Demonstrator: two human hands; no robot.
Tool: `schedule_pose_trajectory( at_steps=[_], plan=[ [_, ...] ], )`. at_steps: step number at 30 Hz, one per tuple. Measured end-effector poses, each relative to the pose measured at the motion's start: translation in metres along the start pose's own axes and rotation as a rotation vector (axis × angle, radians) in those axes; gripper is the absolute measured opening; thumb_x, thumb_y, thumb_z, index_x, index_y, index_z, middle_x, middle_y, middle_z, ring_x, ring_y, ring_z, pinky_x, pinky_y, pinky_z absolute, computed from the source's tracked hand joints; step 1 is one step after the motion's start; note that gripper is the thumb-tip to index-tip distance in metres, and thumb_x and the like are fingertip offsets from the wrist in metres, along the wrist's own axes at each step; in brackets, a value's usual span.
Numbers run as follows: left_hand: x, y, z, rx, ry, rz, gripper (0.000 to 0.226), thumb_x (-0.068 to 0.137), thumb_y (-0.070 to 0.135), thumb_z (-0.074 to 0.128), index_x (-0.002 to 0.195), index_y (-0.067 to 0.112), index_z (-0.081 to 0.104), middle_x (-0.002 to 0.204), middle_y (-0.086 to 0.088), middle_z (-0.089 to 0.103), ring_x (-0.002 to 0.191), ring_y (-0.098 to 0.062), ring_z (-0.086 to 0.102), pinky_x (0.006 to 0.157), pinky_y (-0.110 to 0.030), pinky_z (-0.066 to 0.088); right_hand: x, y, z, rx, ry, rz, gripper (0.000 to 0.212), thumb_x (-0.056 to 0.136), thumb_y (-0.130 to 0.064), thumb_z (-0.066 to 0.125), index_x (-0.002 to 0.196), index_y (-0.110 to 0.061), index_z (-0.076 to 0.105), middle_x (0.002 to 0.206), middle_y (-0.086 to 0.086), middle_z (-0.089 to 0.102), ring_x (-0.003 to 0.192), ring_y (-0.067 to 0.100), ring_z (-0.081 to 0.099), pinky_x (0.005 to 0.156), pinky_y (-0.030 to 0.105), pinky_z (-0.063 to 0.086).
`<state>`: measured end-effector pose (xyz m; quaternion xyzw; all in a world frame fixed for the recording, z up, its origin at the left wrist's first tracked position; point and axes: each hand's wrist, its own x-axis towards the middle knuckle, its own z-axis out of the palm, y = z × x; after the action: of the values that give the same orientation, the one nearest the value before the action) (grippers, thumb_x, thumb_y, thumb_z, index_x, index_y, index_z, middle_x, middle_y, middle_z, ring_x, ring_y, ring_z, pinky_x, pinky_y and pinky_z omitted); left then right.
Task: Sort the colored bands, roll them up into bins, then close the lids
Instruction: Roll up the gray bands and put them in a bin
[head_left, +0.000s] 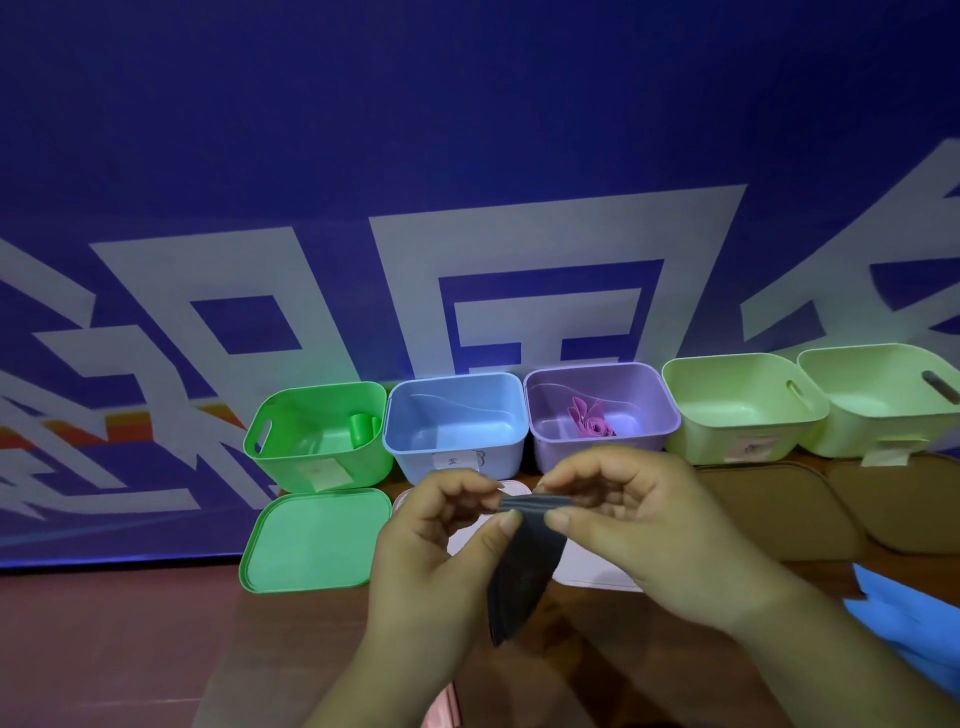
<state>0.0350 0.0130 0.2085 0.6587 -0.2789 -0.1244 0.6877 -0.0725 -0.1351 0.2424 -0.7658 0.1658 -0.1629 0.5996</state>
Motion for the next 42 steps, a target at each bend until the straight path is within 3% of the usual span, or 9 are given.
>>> schedule_pose_trajectory(
  at_steps=[5,14,19,22,26,32,37,42],
  plan=[
    [0.016,0.012,0.004,-0.095,-0.006,-0.018,0.031,0.077,-0.014,0.072,0.087,0.014,0.066,0.082,0.002,0.074,0.078,-0.011,0.070,0.074,-0.018,0.054,0.010,-0.015,-0.002,-0.073,0.065,-0.054,0.028,0.080,-0.005,0.078,0.093,-0.030,0.075,0.092,-0.009,0.075,0.083,0.008,0.070,0.077,0.019,0.054],
    [0.048,0.046,0.014,-0.124,-0.042,0.120,0.029,0.081,-0.015,0.068,0.089,0.012,0.065,0.082,0.008,0.072,0.078,-0.005,0.068,0.073,-0.016,0.054,0.027,-0.059,-0.021,-0.251,0.137,-0.114,0.024,0.082,-0.016,0.077,0.097,-0.034,0.073,0.089,-0.022,0.071,0.085,0.007,0.069,0.067,0.018,0.059],
    [0.059,0.062,0.011,-0.050,-0.156,0.208,0.030,0.085,-0.008,0.068,0.097,0.019,0.068,0.088,0.003,0.071,0.085,-0.012,0.068,0.078,-0.021,0.054,0.028,-0.078,-0.032,-0.132,0.162,-0.114,0.018,0.081,-0.010,0.077,0.091,-0.026,0.075,0.083,-0.011,0.075,0.081,0.006,0.071,0.067,0.012,0.054],
    [0.060,0.068,0.010,0.008,-0.223,0.231,0.029,0.084,-0.008,0.069,0.100,0.016,0.070,0.093,0.002,0.072,0.087,-0.014,0.069,0.082,-0.027,0.057,0.027,-0.082,-0.038,-0.031,0.169,-0.082,0.016,0.081,-0.008,0.076,0.089,-0.021,0.076,0.078,-0.002,0.075,0.070,0.008,0.070,0.061,0.013,0.052],
    [0.059,0.072,0.010,0.110,-0.255,0.253,0.032,0.082,-0.001,0.074,0.097,0.027,0.074,0.097,0.004,0.073,0.091,-0.017,0.070,0.083,-0.028,0.057,0.026,-0.081,-0.042,0.083,0.166,-0.028,0.014,0.080,-0.006,0.076,0.088,-0.018,0.076,0.073,0.002,0.072,0.063,0.007,0.065,0.058,0.015,0.049],
    [0.055,0.082,0.014,0.117,-0.276,0.157,0.030,0.079,0.001,0.077,0.093,0.027,0.077,0.092,0.008,0.075,0.087,-0.014,0.071,0.077,-0.022,0.057,0.020,-0.079,-0.046,0.071,0.184,-0.010,0.013,0.082,-0.009,0.075,0.089,-0.020,0.076,0.085,0.000,0.076,0.074,0.011,0.071,0.061,0.017,0.052],
    [0.052,0.090,0.016,0.097,-0.315,0.089,0.035,0.074,-0.003,0.080,0.088,0.029,0.078,0.089,0.003,0.076,0.085,-0.017,0.072,0.079,-0.027,0.060,0.015,-0.076,-0.048,0.054,0.202,-0.011,0.012,0.082,-0.011,0.076,0.088,-0.021,0.076,0.078,0.003,0.074,0.069,0.013,0.068,0.062,0.020,0.052],
    [0.046,0.095,0.022,0.084,-0.290,0.026,0.031,0.075,-0.002,0.080,0.089,0.025,0.078,0.084,0.007,0.077,0.081,-0.010,0.073,0.070,-0.018,0.056,0.009,-0.076,-0.050,0.016,0.218,-0.024,0.010,0.086,-0.011,0.073,0.087,-0.021,0.074,0.077,-0.002,0.073,0.068,0.008,0.067,0.058,0.016,0.052]
  ],
)
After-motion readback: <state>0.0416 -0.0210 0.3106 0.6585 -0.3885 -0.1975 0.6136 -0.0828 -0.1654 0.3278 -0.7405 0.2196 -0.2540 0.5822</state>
